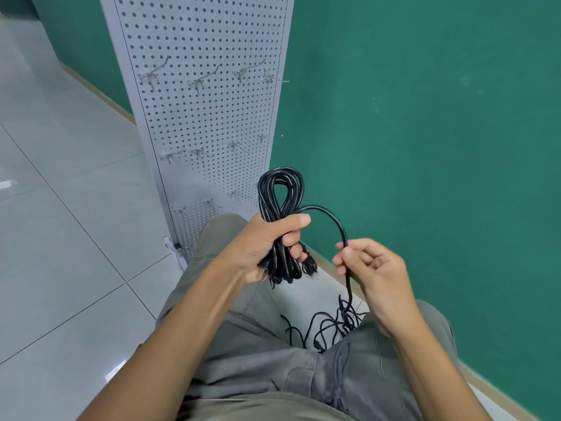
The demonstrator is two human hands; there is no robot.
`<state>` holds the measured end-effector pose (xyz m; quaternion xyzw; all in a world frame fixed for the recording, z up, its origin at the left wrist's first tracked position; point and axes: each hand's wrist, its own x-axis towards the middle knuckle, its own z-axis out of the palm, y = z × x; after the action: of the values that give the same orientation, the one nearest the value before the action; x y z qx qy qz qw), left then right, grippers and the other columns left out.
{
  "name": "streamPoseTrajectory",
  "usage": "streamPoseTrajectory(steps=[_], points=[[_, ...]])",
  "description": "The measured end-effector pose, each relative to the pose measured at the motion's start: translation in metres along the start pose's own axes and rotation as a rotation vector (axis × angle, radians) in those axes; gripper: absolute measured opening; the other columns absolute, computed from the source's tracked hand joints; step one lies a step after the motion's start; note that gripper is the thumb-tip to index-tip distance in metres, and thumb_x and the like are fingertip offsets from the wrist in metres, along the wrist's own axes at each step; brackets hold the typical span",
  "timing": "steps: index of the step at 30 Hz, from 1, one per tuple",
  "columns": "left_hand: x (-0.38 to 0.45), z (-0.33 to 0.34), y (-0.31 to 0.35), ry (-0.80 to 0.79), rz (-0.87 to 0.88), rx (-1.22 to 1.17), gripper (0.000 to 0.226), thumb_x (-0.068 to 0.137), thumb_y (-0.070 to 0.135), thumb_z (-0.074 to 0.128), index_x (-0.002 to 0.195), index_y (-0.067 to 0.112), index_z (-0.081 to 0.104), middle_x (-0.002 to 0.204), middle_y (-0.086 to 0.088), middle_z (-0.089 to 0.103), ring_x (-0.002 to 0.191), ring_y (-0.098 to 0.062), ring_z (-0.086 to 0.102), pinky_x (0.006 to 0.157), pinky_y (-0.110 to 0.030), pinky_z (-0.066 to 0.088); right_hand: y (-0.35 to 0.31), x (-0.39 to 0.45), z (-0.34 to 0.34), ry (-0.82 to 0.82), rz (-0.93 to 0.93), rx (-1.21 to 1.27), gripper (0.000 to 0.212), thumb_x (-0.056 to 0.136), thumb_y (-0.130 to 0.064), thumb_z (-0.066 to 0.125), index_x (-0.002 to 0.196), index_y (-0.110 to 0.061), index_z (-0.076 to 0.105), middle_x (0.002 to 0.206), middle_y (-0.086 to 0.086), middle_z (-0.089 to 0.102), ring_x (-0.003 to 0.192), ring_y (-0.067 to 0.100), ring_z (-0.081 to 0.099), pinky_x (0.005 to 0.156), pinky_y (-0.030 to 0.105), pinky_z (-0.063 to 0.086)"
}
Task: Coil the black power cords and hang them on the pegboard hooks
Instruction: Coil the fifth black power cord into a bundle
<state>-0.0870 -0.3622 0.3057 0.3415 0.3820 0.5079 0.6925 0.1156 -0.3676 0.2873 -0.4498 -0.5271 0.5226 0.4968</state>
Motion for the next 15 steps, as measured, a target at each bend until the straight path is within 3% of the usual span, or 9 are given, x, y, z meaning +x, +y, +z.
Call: streamPoseTrajectory(steps=[3, 5, 8, 10, 12, 14, 15], points=[[0.003, 0.000, -0.006, -0.005, 0.002, 0.047, 0.044, 0.098, 0.009, 0.063, 0.058, 0.018, 0.048, 0.049, 0.002, 0.037, 0.043, -0.016, 0.045, 0.057, -0.031, 0.055, -0.029, 0.000, 0.010, -0.023, -0.069, 0.005, 0.012, 0.086, -0.016, 0.068, 0.093, -0.007, 0.070, 0.085, 0.008, 0.073, 0.080, 0.022, 0.069, 0.084, 0.037, 0.060], [0.003, 0.003, -0.009, -0.023, -0.037, 0.057, 0.034, 0.098, 0.009, 0.064, 0.070, 0.016, 0.047, 0.051, 0.000, 0.039, 0.044, -0.018, 0.046, 0.058, -0.033, 0.054, -0.045, 0.002, 0.017, -0.036, -0.106, -0.044, 0.004, 0.091, -0.010, 0.068, 0.088, -0.010, 0.071, 0.101, 0.005, 0.074, 0.094, 0.021, 0.070, 0.092, 0.046, 0.060], [0.001, 0.009, -0.012, -0.050, -0.072, 0.105, 0.023, 0.101, 0.011, 0.059, 0.080, 0.010, 0.050, 0.059, -0.004, 0.045, 0.050, -0.021, 0.054, 0.055, -0.032, 0.053, -0.057, 0.006, 0.030, -0.029, -0.082, -0.051, 0.022, 0.093, -0.007, 0.069, 0.077, -0.021, 0.074, 0.125, -0.005, 0.067, 0.104, 0.016, 0.071, 0.097, 0.054, 0.056], [0.001, 0.010, -0.013, -0.075, -0.059, 0.141, 0.022, 0.102, 0.013, 0.057, 0.081, 0.007, 0.059, 0.067, -0.008, 0.049, 0.059, -0.025, 0.060, 0.060, -0.034, 0.054, -0.061, 0.005, 0.038, -0.024, -0.004, 0.020, 0.030, 0.095, -0.009, 0.068, 0.070, -0.025, 0.074, 0.129, -0.009, 0.064, 0.098, 0.021, 0.072, 0.094, 0.053, 0.057], [0.004, 0.006, -0.015, -0.113, -0.023, 0.214, 0.024, 0.101, 0.019, 0.059, 0.080, 0.013, 0.069, 0.076, -0.011, 0.058, 0.073, -0.029, 0.067, 0.077, -0.050, 0.053, -0.062, 0.005, 0.044, -0.016, 0.077, 0.087, 0.024, 0.096, -0.010, 0.066, 0.075, -0.019, 0.073, 0.130, -0.007, 0.063, 0.075, 0.033, 0.066, 0.080, 0.049, 0.054], [0.004, 0.002, -0.014, -0.108, 0.026, 0.323, 0.018, 0.095, 0.031, 0.063, 0.094, 0.018, 0.076, 0.096, -0.010, 0.073, 0.096, -0.030, 0.073, 0.095, -0.065, 0.050, -0.062, 0.008, 0.047, 0.021, 0.141, 0.134, 0.007, 0.096, -0.008, 0.066, 0.092, -0.007, 0.072, 0.130, 0.001, 0.065, 0.071, 0.028, 0.067, 0.073, 0.039, 0.053], [0.005, -0.001, -0.013, -0.106, 0.049, 0.362, 0.024, 0.092, 0.037, 0.065, 0.107, 0.021, 0.076, 0.110, -0.009, 0.075, 0.109, -0.027, 0.071, 0.105, -0.064, 0.047, -0.062, 0.010, 0.047, 0.049, 0.162, 0.154, 0.009, 0.095, -0.007, 0.066, 0.101, -0.002, 0.071, 0.130, 0.004, 0.066, 0.077, 0.019, 0.072, 0.072, 0.029, 0.056]])
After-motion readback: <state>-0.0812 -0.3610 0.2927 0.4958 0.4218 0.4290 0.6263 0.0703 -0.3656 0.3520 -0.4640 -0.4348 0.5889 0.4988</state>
